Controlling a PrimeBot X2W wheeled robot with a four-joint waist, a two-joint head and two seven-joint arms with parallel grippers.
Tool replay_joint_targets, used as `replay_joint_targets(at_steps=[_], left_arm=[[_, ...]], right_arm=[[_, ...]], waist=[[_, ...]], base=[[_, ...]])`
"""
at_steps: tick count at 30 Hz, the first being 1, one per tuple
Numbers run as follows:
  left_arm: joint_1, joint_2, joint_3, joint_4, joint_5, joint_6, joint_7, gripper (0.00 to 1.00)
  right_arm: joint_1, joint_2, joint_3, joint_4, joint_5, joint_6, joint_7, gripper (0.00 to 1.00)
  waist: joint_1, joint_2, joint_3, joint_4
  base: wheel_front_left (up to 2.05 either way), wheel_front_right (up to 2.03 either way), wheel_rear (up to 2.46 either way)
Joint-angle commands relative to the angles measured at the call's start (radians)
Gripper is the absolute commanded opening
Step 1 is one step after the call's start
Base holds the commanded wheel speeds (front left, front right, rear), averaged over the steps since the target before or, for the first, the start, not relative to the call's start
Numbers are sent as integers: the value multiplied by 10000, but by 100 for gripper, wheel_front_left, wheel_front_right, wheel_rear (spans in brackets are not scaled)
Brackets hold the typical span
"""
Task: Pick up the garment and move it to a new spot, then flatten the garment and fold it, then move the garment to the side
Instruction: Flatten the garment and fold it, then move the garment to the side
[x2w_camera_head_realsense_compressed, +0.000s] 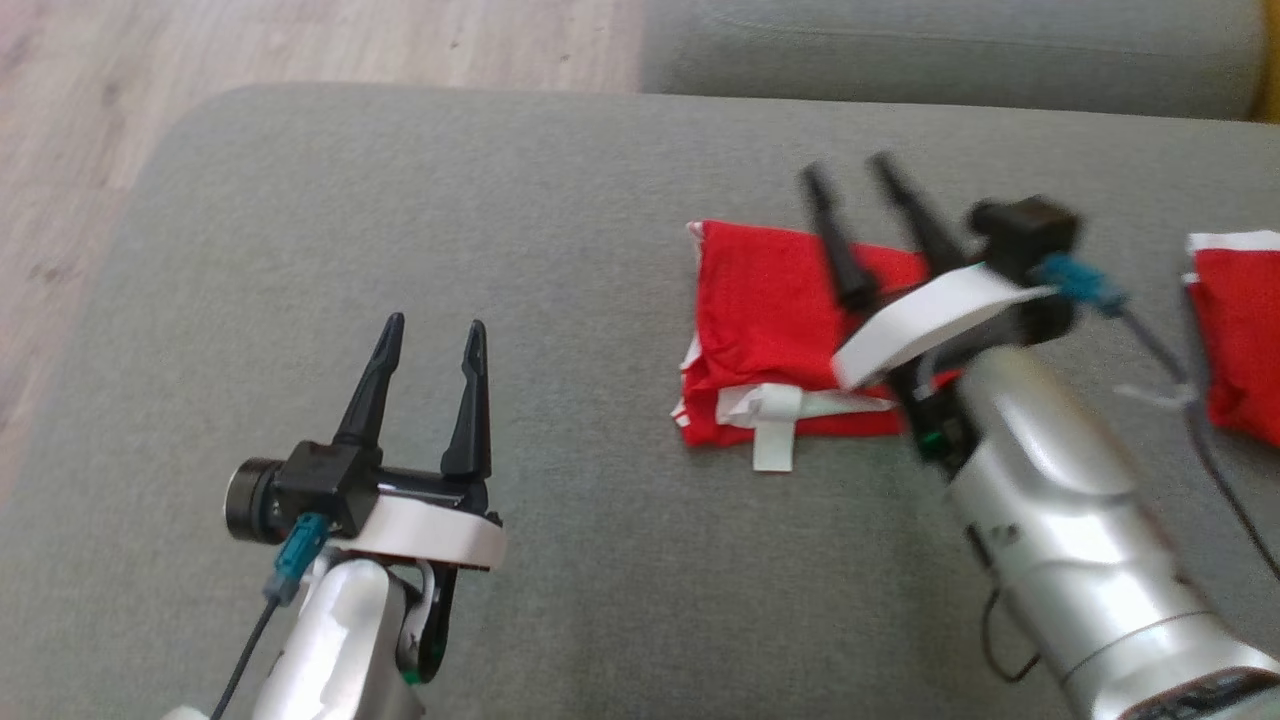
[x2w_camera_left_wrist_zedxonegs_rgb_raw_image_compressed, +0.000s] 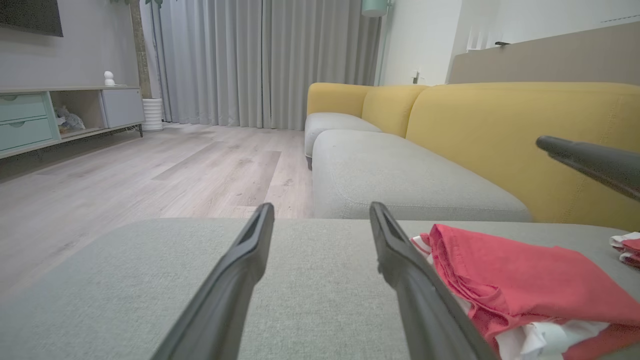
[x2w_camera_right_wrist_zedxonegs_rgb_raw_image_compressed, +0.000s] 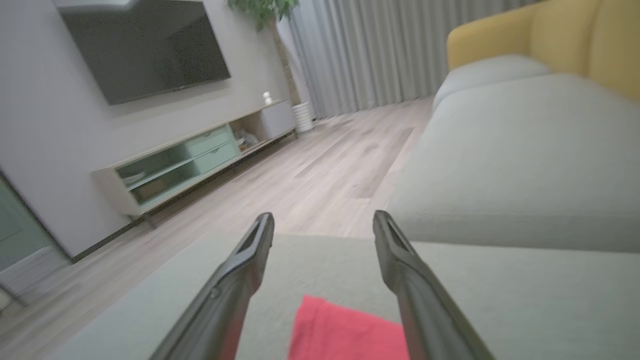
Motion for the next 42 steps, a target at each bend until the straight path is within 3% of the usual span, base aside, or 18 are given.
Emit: replay_joint_targets(at_steps=[1, 7, 15, 19, 27, 42], left_arm=[[-261, 39, 392, -397, -6, 54, -80, 100], [-128, 34, 494, -493, 2, 75, -80, 100], [166, 30, 632, -503, 10, 55, -80, 100], [401, 28, 731, -503, 49, 18, -80, 100], [788, 22, 994, -617, 94, 33, -80, 100], [291, 18, 570, -714, -24, 16, -80, 100]], right_arm=[[-125, 142, -549, -370, -573, -9, -131, 100], [1204, -107, -3470, -1441, -2739, -9, -135, 100], [3320, 28, -5206, -2682, -4176, -9, -136, 100], [4167, 123, -5449, -3443, -4350, -9, -136, 100], [5131, 142, -5131, -4206, -3568, -9, -137, 100], [4393, 144, -5112, -3958, -3872, -9, 33, 100]], waist=[[0, 0, -124, -217], [0, 0, -292, -575], [0, 0, -444, -993], [0, 0, -473, -1163], [0, 0, -452, -1367], [0, 0, 339, -957]], base=[[0, 0, 0], [0, 0, 0], [0, 0, 0], [0, 0, 0], [0, 0, 0], [0, 0, 0]])
